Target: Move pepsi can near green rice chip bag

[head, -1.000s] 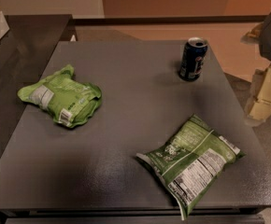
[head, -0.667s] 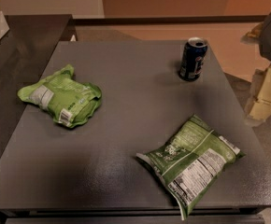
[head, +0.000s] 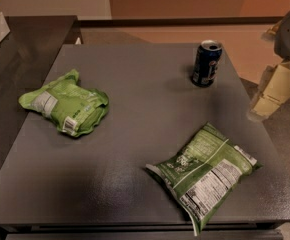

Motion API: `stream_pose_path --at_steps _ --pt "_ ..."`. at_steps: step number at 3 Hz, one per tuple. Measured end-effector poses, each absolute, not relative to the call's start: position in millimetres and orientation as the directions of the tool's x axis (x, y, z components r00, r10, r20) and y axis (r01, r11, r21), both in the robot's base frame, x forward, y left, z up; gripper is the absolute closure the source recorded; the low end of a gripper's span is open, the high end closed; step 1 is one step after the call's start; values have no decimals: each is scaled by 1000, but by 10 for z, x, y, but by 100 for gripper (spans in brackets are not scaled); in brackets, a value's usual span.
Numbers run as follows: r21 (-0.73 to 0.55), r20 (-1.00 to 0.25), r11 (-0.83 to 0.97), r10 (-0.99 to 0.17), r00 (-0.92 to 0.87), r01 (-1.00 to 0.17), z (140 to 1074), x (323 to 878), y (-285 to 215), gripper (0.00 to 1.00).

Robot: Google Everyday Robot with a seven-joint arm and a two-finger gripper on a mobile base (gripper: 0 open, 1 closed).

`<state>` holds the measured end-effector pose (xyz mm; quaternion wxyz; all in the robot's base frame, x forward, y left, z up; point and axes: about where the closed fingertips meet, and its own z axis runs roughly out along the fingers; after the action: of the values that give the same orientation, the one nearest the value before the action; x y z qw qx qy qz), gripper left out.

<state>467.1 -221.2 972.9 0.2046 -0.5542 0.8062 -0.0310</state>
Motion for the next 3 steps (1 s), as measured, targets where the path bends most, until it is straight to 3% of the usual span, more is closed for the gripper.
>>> stream_pose_path --at_steps 3 --pt "-255 -543 540 -766 -343 -802 9549 5743 -2232 0"
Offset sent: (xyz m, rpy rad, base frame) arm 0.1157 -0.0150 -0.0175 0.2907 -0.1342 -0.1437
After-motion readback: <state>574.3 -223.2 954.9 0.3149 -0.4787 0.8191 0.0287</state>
